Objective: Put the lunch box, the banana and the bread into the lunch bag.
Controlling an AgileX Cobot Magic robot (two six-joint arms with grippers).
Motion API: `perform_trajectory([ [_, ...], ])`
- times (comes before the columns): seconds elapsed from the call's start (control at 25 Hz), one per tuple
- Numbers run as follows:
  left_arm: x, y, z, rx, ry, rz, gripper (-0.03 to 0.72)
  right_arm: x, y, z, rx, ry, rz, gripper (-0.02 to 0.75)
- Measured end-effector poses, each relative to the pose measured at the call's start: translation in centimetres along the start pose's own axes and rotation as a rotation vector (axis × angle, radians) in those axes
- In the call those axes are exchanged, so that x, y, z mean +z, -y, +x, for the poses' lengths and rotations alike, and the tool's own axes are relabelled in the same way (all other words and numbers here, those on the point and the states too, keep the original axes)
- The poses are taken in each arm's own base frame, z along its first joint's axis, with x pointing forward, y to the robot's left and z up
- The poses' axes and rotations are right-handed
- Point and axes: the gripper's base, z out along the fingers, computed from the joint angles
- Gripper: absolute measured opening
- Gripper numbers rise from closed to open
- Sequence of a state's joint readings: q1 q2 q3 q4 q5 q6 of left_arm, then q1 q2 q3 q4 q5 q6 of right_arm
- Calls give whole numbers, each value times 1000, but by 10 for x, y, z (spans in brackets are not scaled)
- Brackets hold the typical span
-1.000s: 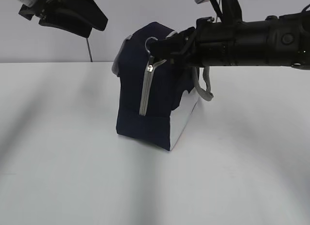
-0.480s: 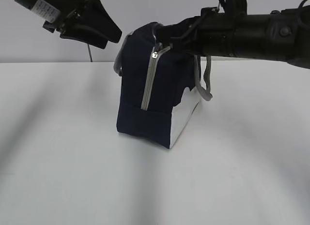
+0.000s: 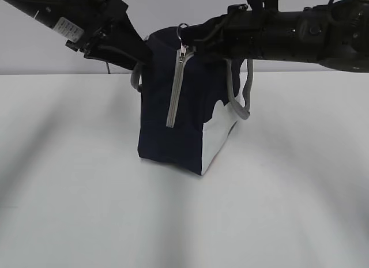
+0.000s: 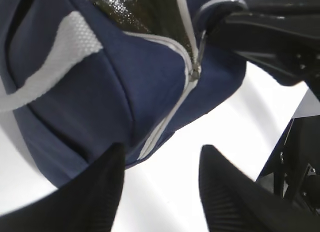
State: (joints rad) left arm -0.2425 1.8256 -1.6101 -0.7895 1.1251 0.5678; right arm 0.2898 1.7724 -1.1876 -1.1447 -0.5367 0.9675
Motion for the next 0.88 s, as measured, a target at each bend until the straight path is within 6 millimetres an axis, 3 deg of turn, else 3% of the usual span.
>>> perform_trajectory([
  [0.2,0,1,-1,27,16,8,351,-6,10,-10,3,29,-34,-16],
  [0.68,4,-2,-2,54,20,12,351,-8,7,-20,-14,46,-134,-16],
  [0.88,17,-10,-1,48,13,44,351,-8,9,-20,-21,34,-119,-16],
])
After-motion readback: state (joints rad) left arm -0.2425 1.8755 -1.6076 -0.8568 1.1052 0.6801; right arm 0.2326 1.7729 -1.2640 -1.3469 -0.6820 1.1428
